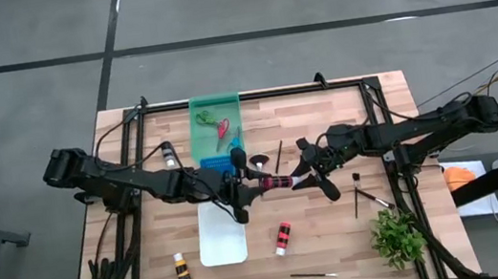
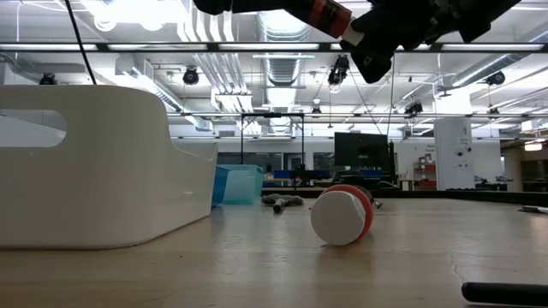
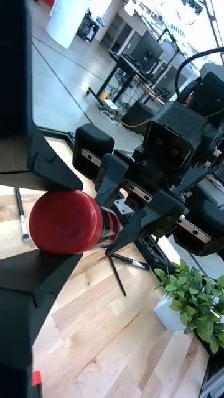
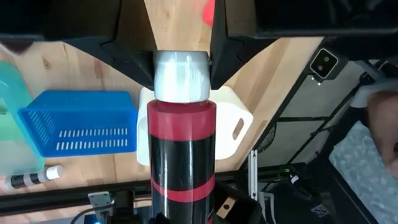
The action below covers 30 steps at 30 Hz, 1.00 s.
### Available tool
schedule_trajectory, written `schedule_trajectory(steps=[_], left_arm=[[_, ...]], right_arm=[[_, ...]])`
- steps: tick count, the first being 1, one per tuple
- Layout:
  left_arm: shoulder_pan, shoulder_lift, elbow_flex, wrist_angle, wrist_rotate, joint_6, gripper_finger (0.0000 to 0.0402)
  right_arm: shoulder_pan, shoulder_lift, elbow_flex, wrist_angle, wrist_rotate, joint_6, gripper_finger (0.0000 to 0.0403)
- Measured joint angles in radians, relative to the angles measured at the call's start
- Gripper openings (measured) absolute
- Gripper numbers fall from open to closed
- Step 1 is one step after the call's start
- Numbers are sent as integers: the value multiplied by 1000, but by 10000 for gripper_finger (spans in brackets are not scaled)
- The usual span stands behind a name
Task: Pick & Place Paint Supplies
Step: Put the red paint bottle into the blue bin
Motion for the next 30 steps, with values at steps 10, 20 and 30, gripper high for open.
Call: schedule_trajectory(steps=[10,20,30], left_arm=[[3,-4,-1,-24,-2,-15,149],[17,-64,-2,-24,-7,-104,153],[86,-87,-2,43,48,-279,161]], right_arm=[[6,-2,-14,86,0,-37,298],[100,-69,-14,81,208,-260,325],[341,-82,-16,137,924,-634,326]])
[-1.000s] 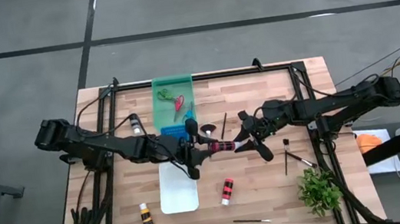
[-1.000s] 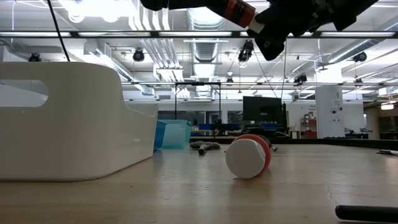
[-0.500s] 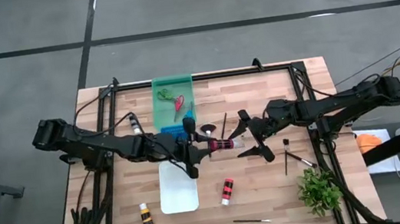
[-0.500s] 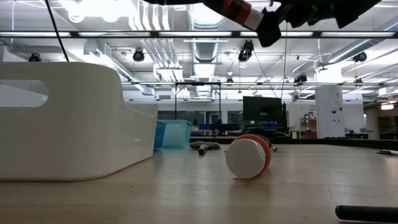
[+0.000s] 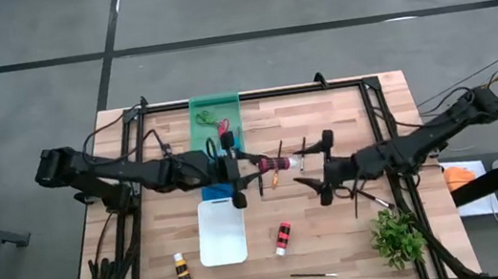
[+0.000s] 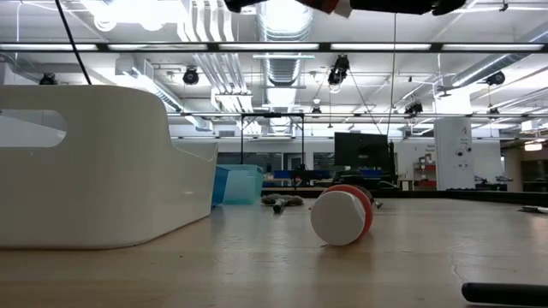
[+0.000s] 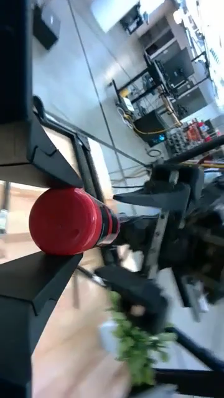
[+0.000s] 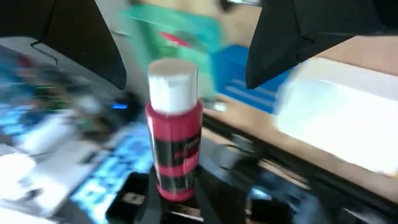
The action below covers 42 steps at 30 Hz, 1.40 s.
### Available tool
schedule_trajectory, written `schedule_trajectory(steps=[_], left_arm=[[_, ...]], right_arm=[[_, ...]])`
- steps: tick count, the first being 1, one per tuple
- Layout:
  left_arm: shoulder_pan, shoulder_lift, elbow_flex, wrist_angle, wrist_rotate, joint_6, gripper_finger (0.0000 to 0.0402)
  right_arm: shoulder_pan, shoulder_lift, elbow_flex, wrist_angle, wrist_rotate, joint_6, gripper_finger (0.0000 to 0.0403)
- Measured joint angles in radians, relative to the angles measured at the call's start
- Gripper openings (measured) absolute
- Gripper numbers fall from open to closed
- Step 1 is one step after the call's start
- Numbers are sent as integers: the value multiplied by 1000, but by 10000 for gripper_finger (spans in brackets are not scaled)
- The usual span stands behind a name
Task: Pick & Place Paint Supplies
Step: Put the red paint bottle into the blue bin
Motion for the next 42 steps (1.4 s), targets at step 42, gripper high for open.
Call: schedule_trajectory(steps=[42], left_arm=[[138,2,-8,168,408,-339,162]], right_arm=[[162,67,10,361,149,-464,170]])
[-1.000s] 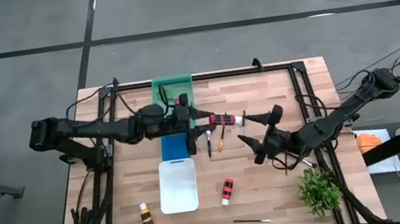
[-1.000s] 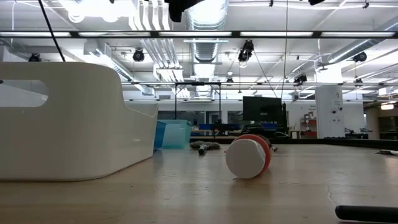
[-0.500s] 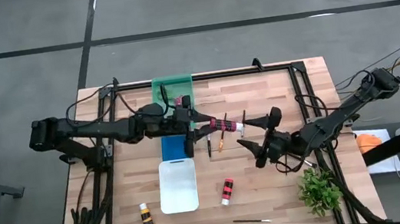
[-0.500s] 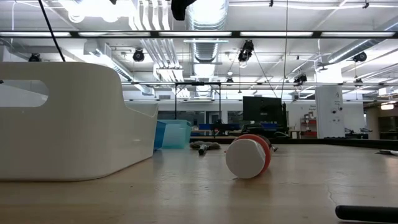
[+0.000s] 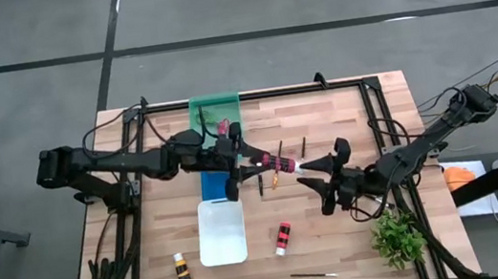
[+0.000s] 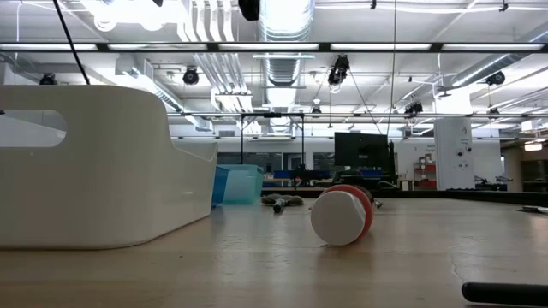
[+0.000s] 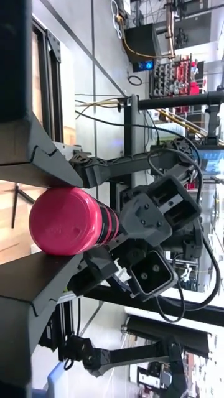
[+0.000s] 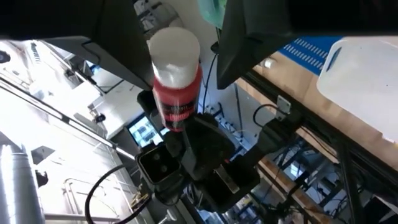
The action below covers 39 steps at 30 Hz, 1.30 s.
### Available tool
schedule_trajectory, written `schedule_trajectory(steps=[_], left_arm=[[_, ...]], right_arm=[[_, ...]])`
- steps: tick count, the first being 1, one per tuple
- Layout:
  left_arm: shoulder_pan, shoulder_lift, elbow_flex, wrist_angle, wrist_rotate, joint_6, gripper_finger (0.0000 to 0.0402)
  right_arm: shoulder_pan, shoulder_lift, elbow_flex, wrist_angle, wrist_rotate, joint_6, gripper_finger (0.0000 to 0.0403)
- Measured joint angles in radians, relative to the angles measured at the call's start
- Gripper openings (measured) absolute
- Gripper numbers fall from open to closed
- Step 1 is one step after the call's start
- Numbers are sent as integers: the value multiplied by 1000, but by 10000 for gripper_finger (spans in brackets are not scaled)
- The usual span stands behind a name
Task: Pick & Place Paint Supplies
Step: Put the red paint bottle into the blue bin
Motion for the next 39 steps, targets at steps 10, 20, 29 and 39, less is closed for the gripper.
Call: schedule_trajectory(steps=[10,20,29,39], left_arm=[[1,0,0,8,15,0,163],[1,0,0,14,18,8,163],[0,1,0,25,22,8,163],[0,1,-1,33,37,16,163]], right_arm=[[-1,0,0,17,-6,-24,121],[0,0,6,37,-4,-7,116],[2,0,7,37,-12,6,117],[4,0,10,37,-27,19,117]])
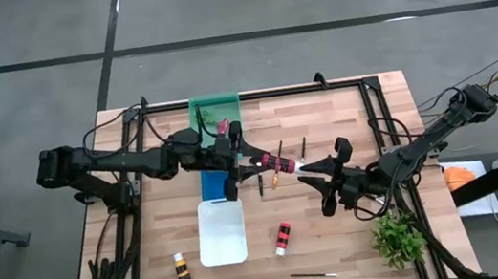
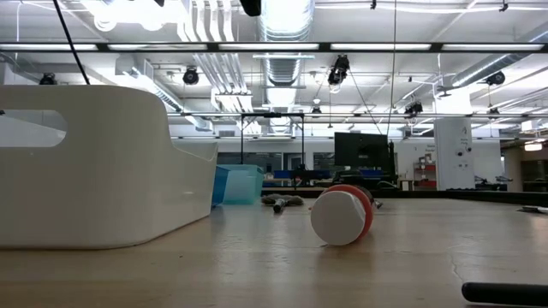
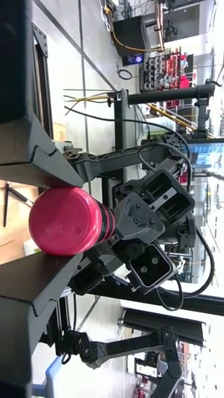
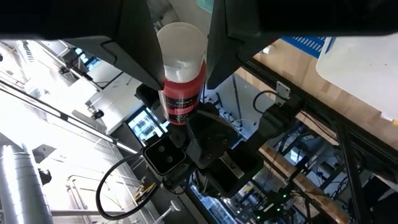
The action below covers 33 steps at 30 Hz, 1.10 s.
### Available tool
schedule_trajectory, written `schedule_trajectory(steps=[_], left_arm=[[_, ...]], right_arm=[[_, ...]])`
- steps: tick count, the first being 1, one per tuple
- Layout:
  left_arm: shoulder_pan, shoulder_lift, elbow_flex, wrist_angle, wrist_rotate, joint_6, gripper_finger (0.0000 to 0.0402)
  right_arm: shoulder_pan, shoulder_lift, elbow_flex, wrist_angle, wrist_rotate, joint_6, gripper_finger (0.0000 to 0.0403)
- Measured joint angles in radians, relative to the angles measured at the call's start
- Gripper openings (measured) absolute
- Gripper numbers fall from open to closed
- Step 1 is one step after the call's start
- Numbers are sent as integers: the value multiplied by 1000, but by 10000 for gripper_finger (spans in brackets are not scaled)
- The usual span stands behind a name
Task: Pick & Place Paint Supplies
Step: Put the red paint bottle into the blue bin
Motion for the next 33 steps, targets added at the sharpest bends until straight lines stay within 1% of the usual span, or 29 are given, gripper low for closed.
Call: schedule_trajectory(steps=[5,9,14,20,23,26,29,33], left_arm=[[0,0,-4,3,3,3,163],[0,0,-6,1,3,8,163],[0,0,-6,1,3,11,163],[0,0,-6,4,3,11,163],[0,0,-6,4,3,11,163],[0,0,-6,5,3,11,163],[0,0,-6,8,3,11,163],[0,0,-6,8,3,10,163]], right_arm=[[8,-1,11,-1,5,17,117],[18,-9,22,-5,52,36,117],[37,-14,22,-8,46,46,117],[38,-39,22,-38,45,149,119],[38,-61,22,-74,34,195,139],[39,-73,22,-100,11,230,174],[38,-79,21,-122,19,230,208],[36,-60,21,-137,24,225,229]])
